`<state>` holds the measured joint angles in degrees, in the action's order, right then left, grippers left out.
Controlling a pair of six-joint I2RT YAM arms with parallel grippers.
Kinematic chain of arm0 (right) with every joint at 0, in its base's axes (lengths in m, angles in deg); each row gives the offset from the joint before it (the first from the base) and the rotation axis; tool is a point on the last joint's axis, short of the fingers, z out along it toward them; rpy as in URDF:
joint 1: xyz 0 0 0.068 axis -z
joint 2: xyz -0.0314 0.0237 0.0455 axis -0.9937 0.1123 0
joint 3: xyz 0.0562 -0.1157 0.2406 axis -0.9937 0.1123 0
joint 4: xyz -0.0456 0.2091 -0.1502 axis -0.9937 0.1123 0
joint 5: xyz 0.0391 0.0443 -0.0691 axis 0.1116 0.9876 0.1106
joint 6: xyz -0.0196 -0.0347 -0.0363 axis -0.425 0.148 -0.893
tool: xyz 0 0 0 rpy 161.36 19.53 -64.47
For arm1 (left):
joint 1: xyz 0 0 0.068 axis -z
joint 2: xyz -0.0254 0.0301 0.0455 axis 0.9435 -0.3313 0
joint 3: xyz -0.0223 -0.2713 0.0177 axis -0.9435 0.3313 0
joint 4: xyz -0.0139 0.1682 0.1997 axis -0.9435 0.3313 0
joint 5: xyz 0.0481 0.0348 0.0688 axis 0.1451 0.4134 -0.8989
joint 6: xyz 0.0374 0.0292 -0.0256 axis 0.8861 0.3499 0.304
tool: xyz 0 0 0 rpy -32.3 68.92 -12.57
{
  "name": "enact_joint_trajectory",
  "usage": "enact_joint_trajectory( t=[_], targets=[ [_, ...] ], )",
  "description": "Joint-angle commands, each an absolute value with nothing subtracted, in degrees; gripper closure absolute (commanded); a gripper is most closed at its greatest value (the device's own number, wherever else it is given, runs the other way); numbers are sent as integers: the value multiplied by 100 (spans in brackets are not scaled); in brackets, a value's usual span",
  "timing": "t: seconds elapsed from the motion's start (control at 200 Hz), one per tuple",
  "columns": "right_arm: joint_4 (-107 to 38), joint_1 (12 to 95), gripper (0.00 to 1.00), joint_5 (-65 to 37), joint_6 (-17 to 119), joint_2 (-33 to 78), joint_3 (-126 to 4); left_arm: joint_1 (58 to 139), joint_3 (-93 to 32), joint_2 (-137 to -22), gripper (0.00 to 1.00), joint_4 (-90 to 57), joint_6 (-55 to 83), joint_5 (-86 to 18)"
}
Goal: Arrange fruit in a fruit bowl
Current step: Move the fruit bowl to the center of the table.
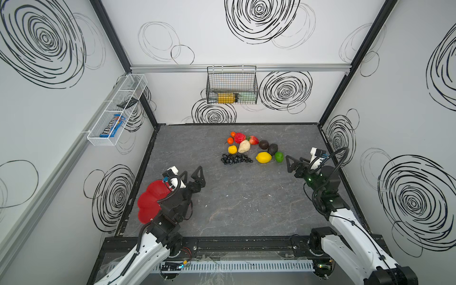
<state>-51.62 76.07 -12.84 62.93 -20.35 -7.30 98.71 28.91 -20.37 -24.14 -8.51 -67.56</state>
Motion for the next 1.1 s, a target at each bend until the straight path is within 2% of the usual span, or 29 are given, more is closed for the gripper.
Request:
enact_joint_trajectory(
  t=[0.0, 0.065, 0.12, 0.225, 0.49, 0.635, 0.956, 1.091],
  targets=[
    [-5062, 7528, 3, -969, 6478, -2063, -624, 9355, 2829, -2226, 4, -2141, -1237, -5770],
    [-4809, 7487, 3, -1160, 6354, -2010, -710, 9061, 2443, -2536, 4, -1245, -1257, -6094],
    [-4595, 7485, 3, -1310, 6306, -1944, -793, 8966, 1994, -2894, 4, -48, -1543, -7121],
    [-4631, 7480, 3, -1161, 6214, -1852, -790, 8837, 1708, -3544, 4, 614, -1517, -7967],
    [-4293, 7421, 3, -1351, 6160, -1678, -986, 7907, 2062, -4721, 4, -228, -1512, -6798],
    [-4274, 7361, 3, -1294, 6160, -1695, -918, 7812, 2139, -5236, 4, -736, -1347, -6229],
    [-4173, 7328, 3, -1331, 6142, -1698, -921, 8464, 1899, -6179, 4, -1047, -1256, -5638],
    [-3924, 7345, 3, -1471, 6125, -1671, -1021, 9270, 1684, -6385, 4, -1091, -1505, -5862]
  ],
)
